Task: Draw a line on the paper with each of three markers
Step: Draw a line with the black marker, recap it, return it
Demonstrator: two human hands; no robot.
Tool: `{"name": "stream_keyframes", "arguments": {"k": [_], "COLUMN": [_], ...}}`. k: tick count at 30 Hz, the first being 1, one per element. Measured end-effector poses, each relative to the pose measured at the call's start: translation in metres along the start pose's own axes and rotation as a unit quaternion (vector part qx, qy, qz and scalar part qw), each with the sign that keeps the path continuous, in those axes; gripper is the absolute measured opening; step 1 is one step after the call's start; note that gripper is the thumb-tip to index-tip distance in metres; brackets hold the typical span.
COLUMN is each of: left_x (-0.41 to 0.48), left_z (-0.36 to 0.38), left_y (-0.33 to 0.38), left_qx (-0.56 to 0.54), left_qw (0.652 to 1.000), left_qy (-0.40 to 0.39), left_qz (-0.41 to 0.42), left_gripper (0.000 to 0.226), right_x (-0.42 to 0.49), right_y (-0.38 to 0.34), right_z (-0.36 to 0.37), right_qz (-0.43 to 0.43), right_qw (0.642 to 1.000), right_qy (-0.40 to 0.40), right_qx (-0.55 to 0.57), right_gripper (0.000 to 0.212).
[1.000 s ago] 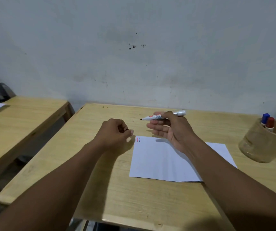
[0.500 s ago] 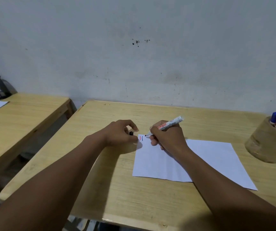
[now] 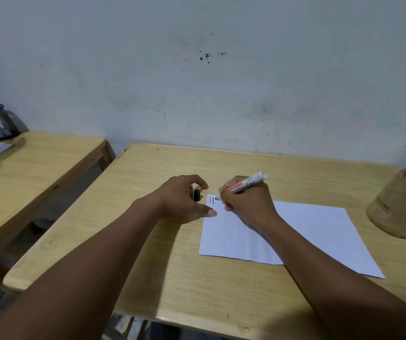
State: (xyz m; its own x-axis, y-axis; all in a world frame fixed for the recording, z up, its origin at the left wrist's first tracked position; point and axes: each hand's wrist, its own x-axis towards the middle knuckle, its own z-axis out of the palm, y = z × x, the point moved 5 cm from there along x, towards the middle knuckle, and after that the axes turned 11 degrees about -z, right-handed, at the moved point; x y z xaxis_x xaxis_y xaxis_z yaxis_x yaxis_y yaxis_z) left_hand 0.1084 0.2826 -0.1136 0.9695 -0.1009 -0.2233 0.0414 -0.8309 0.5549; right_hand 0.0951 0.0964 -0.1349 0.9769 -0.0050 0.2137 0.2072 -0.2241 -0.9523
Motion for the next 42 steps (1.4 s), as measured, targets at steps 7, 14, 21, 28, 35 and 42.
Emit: {"name": "stream_keyframes", "arguments": {"k": [7,14,21,28,35,42], "left_x": [0.001,0.001,0.004,0.006,0.003,-0.004], "left_z": [0.001,-0.001,-0.01,-0.027,0.002,0.028], "left_y": [-0.001,-0.006,-0.012,0.057,0.154,0.217], "left_qx": [-0.003,-0.041,-0.143,-0.36,-0.456,-0.466], "left_qw": [1.0,0.999,0.988,0.932,0.878,0.86], "left_qy": [-0.002,-0.006,0.053,0.002,-0.115,-0.173], "left_qz": [-0.002,-0.009,0.004,0.046,0.087,0.112], "left_gripper": [0.071,0.058,0.002,0.028,0.025,0.02], "right_x": [-0.001,0.005,0.015,0.019,-0.005,-0.025], "right_y": [-0.001,-0.009,-0.029,-0.087,-0.105,-0.11], "right_z": [0.002,-0.014,-0.039,-0.103,-0.168,-0.211], "right_qz": [0.018,0.072,0.11,0.101,0.068,0.041], "right_qw": [0.998,0.99,0.962,0.956,0.96,0.962], "right_qy": [-0.018,0.058,0.121,0.06,0.128,0.168], "right_qx": [0.057,0.107,0.22,0.268,0.238,0.212], "right_gripper": [0.013,0.011,0.008,0.016,0.027,0.028]}}
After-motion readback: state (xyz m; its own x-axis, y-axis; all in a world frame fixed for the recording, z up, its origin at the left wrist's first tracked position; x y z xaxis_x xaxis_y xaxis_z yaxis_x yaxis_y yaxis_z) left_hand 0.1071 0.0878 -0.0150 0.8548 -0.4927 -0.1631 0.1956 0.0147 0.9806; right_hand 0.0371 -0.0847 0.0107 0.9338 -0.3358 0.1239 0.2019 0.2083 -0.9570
